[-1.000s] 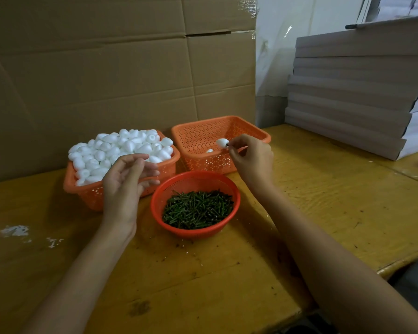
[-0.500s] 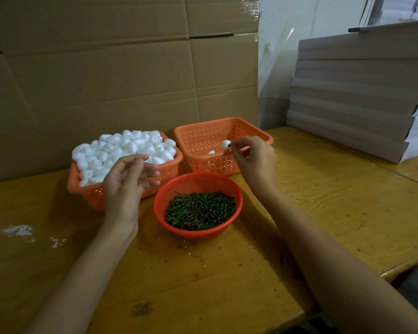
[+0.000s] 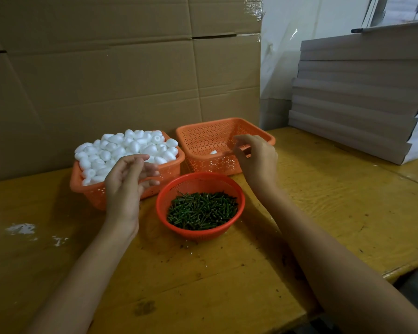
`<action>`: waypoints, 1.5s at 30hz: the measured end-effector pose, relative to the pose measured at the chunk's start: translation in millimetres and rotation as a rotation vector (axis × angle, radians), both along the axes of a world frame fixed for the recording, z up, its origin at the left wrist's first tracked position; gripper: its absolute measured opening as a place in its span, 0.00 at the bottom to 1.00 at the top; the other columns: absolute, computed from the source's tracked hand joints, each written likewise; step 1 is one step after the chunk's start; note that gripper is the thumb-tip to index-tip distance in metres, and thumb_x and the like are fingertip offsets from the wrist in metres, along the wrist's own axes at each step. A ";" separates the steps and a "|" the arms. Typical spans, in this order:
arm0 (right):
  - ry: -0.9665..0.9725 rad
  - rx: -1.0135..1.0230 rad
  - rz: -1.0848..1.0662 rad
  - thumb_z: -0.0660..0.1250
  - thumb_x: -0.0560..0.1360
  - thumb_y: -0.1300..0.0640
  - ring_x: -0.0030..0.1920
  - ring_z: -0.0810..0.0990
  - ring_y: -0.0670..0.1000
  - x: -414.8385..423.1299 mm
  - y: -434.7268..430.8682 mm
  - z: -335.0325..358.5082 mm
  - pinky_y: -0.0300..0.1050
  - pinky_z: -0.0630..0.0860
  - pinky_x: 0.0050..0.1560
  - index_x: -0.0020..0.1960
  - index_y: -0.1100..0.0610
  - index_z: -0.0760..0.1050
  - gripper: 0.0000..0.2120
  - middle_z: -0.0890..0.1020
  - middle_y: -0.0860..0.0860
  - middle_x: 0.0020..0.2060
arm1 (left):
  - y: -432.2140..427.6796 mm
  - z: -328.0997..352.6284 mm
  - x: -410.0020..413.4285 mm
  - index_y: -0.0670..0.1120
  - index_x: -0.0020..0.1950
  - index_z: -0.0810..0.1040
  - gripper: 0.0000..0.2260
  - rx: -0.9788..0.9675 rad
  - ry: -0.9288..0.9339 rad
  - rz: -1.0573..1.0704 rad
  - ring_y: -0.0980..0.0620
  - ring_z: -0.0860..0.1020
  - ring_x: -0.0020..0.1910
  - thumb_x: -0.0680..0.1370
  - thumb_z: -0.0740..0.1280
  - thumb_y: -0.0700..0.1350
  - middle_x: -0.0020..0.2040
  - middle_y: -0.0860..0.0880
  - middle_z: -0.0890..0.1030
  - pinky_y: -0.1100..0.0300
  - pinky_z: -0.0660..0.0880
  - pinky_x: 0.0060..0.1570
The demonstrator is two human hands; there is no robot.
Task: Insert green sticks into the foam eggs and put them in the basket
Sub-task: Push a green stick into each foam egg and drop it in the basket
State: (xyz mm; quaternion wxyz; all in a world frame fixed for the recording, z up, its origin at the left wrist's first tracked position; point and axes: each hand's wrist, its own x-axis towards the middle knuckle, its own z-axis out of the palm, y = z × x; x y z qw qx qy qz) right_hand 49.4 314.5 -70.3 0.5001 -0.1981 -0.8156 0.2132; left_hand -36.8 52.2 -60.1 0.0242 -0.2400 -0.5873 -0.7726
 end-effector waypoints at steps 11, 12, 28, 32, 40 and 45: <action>0.019 0.176 0.369 0.70 0.81 0.54 0.43 0.82 0.43 16.1 -54.1 23.0 0.46 0.82 0.44 0.57 0.53 0.82 0.06 0.84 0.44 0.47 | -27.3 -12.0 -30.0 0.43 0.68 0.80 0.17 -0.960 0.897 0.798 0.36 0.73 0.67 0.84 0.63 0.50 0.68 0.39 0.78 0.42 0.70 0.63; -0.005 0.201 0.392 0.70 0.81 0.54 0.42 0.82 0.43 17.6 -59.3 23.5 0.47 0.81 0.43 0.56 0.53 0.82 0.06 0.84 0.44 0.46 | -28.4 -13.4 -32.4 0.42 0.67 0.80 0.17 -1.017 0.868 0.802 0.35 0.74 0.67 0.84 0.65 0.50 0.68 0.38 0.78 0.40 0.69 0.63; -0.072 0.261 0.475 0.71 0.81 0.53 0.38 0.81 0.44 23.7 -76.8 26.2 0.51 0.80 0.39 0.52 0.53 0.83 0.05 0.84 0.44 0.44 | -25.4 -11.4 -29.7 0.44 0.55 0.84 0.18 -1.288 0.677 0.719 0.36 0.73 0.64 0.85 0.63 0.56 0.54 0.41 0.86 0.38 0.69 0.60; -0.082 0.262 0.474 0.70 0.81 0.52 0.39 0.81 0.44 23.4 -76.2 26.3 0.50 0.80 0.40 0.53 0.53 0.83 0.06 0.84 0.43 0.44 | -25.1 -11.6 -30.6 0.44 0.54 0.84 0.18 -1.270 0.678 0.724 0.36 0.74 0.63 0.85 0.63 0.57 0.55 0.42 0.86 0.39 0.69 0.59; -0.059 0.261 0.465 0.70 0.81 0.53 0.38 0.81 0.44 23.9 -75.3 26.7 0.48 0.80 0.39 0.52 0.54 0.83 0.06 0.84 0.43 0.44 | -24.3 -14.9 -33.8 0.41 0.60 0.84 0.17 -1.198 0.728 0.678 0.37 0.82 0.57 0.84 0.65 0.53 0.63 0.40 0.83 0.38 0.69 0.61; -0.053 0.266 0.464 0.71 0.81 0.54 0.38 0.81 0.44 23.7 -75.2 27.0 0.47 0.79 0.39 0.52 0.54 0.84 0.05 0.84 0.43 0.44 | -24.8 -14.0 -35.0 0.38 0.61 0.85 0.15 -1.163 0.748 0.658 0.35 0.82 0.56 0.84 0.69 0.49 0.67 0.40 0.80 0.37 0.72 0.59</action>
